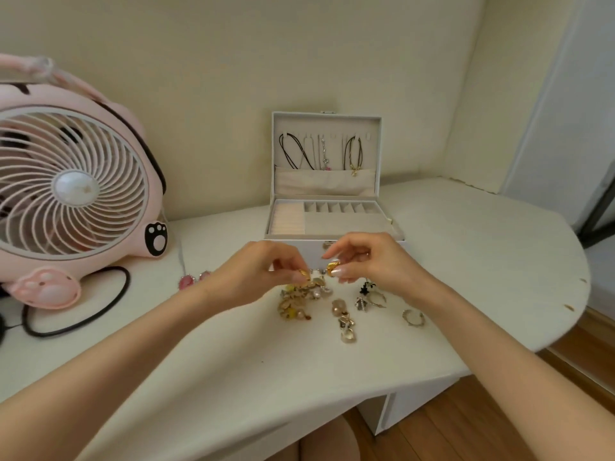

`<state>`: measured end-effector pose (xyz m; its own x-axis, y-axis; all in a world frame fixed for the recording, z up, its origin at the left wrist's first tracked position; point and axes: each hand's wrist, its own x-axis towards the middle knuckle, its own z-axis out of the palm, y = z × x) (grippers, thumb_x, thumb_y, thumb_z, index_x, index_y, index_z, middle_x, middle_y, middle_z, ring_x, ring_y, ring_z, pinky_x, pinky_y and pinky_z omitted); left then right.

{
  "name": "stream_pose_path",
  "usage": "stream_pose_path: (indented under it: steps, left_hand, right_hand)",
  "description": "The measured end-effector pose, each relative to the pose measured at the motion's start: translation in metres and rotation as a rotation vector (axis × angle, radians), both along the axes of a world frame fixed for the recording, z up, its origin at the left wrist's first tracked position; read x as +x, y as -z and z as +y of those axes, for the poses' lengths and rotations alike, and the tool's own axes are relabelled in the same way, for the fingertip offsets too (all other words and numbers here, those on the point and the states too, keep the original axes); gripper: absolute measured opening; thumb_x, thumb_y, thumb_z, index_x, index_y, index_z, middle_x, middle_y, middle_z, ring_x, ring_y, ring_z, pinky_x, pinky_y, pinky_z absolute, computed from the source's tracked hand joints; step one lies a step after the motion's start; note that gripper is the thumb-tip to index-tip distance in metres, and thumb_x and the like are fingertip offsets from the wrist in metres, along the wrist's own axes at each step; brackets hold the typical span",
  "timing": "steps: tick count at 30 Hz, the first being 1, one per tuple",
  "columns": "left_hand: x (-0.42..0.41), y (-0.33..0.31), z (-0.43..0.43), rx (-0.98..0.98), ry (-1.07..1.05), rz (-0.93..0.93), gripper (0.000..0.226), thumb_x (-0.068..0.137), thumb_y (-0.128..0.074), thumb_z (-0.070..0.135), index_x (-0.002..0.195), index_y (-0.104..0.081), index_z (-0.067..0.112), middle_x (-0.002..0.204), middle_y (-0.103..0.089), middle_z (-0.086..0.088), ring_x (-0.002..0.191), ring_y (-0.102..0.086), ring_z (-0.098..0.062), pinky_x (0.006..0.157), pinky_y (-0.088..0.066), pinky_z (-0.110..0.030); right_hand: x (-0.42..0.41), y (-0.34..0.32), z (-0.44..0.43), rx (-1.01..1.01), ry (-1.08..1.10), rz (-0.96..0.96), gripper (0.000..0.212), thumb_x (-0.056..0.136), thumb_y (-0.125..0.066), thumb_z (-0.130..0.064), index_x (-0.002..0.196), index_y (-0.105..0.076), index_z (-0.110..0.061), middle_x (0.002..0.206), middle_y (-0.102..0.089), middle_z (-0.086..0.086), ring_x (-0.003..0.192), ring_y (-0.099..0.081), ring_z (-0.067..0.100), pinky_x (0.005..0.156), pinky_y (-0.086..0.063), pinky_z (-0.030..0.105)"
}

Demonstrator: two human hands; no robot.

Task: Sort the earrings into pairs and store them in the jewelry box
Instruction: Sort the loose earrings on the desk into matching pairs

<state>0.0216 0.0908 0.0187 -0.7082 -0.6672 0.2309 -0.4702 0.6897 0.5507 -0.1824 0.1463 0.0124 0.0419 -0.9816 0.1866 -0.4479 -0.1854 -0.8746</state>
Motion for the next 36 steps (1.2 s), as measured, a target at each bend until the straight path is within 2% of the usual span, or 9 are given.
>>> stream_pose_path:
  steps: [4,9,11,14,18,25,29,33,36]
  left_hand:
    - [0.035,-0.002,0.001,0.235,-0.108,0.076,0.003,0.085,-0.065,0.014,0.084,-0.068,0.012,0.070,-0.065,0.004,0.056,-0.051,0.004,0.052,-0.034,-0.007]
    - [0.080,0.005,-0.004,0.444,-0.321,0.227,0.018,0.077,-0.075,0.020,0.079,-0.065,0.005,0.080,-0.073,-0.008,0.081,-0.065,-0.024,0.079,-0.048,-0.041]
    - [0.092,0.007,-0.003,0.448,-0.394,0.290,0.018,0.076,-0.073,0.016,0.077,-0.061,0.002,0.080,-0.073,-0.010,0.080,-0.064,-0.025,0.078,-0.048,-0.035]
    - [0.106,0.008,-0.001,0.441,-0.439,0.329,0.021,0.072,-0.075,0.018,0.072,-0.058,0.006,0.087,-0.074,-0.008,0.087,-0.067,-0.018,0.086,-0.047,-0.029]
    - [0.116,0.012,0.000,0.426,-0.473,0.317,0.020,0.071,-0.075,0.017,0.069,-0.057,0.008,0.066,-0.068,0.001,0.061,-0.059,-0.003,0.063,-0.045,-0.017]
    - [0.130,0.020,0.004,0.506,-0.455,0.294,0.022,0.080,-0.066,0.000,0.098,-0.060,0.011,0.077,-0.065,-0.010,0.066,-0.064,-0.010,0.062,-0.052,-0.017]
    - [0.132,0.025,0.006,0.500,-0.428,0.198,0.017,0.084,-0.061,-0.002,0.097,-0.064,0.008,0.073,-0.063,-0.011,0.060,-0.066,-0.010,0.056,-0.051,-0.015]
    - [0.129,0.029,0.004,0.376,-0.444,0.112,0.011,0.081,-0.068,0.004,0.083,-0.069,0.015,0.067,-0.066,-0.004,0.062,-0.064,-0.009,0.060,-0.049,-0.018]
    - [0.129,0.032,0.001,0.225,-0.446,0.005,0.014,0.076,-0.074,0.013,0.078,-0.069,0.026,0.065,-0.063,0.006,0.063,-0.054,-0.006,0.065,-0.041,-0.023]
  right_hand:
    - [0.033,0.003,-0.011,0.049,-0.101,-0.028,0.014,0.082,-0.066,0.001,0.088,-0.067,-0.012,0.070,-0.066,0.002,0.062,-0.065,0.014,0.065,-0.056,0.027]
    - [0.073,0.008,-0.025,0.087,-0.194,0.075,0.015,0.079,-0.070,-0.002,0.087,-0.071,-0.015,0.076,-0.068,0.009,0.064,-0.065,0.016,0.067,-0.055,0.030]
    - [0.089,0.011,-0.031,0.076,-0.201,0.151,0.018,0.074,-0.075,-0.001,0.085,-0.070,-0.014,0.068,-0.066,0.004,0.063,-0.063,0.017,0.066,-0.053,0.030]
    - [0.112,0.016,-0.036,0.069,-0.227,0.169,0.015,0.071,-0.075,0.001,0.082,-0.070,-0.009,0.069,-0.067,0.008,0.063,-0.062,0.017,0.057,-0.048,0.016]
    - [0.130,0.022,-0.043,0.061,-0.235,0.182,0.014,0.073,-0.075,0.001,0.086,-0.071,-0.003,0.083,-0.071,0.016,0.071,-0.064,0.015,0.057,-0.047,0.010]
    - [0.140,0.030,-0.047,0.089,-0.218,0.177,0.012,0.079,-0.070,-0.001,0.092,-0.072,-0.001,0.081,-0.069,0.012,0.054,-0.058,-0.003,0.051,-0.043,0.005]
    - [0.141,0.029,-0.048,0.094,-0.208,0.182,0.015,0.079,-0.072,-0.004,0.093,-0.072,-0.004,0.078,-0.068,0.007,0.061,-0.062,0.007,0.061,-0.056,0.018]
    - [0.144,0.030,-0.047,0.076,-0.236,0.242,0.022,0.073,-0.078,-0.006,0.094,-0.072,-0.007,0.069,-0.060,-0.002,0.056,-0.054,-0.001,0.057,-0.047,0.011]
    - [0.148,0.031,-0.048,0.042,-0.217,0.289,0.024,0.071,-0.079,-0.007,0.094,-0.072,-0.009,0.069,-0.057,-0.006,0.061,-0.051,0.002,0.070,-0.048,0.022]
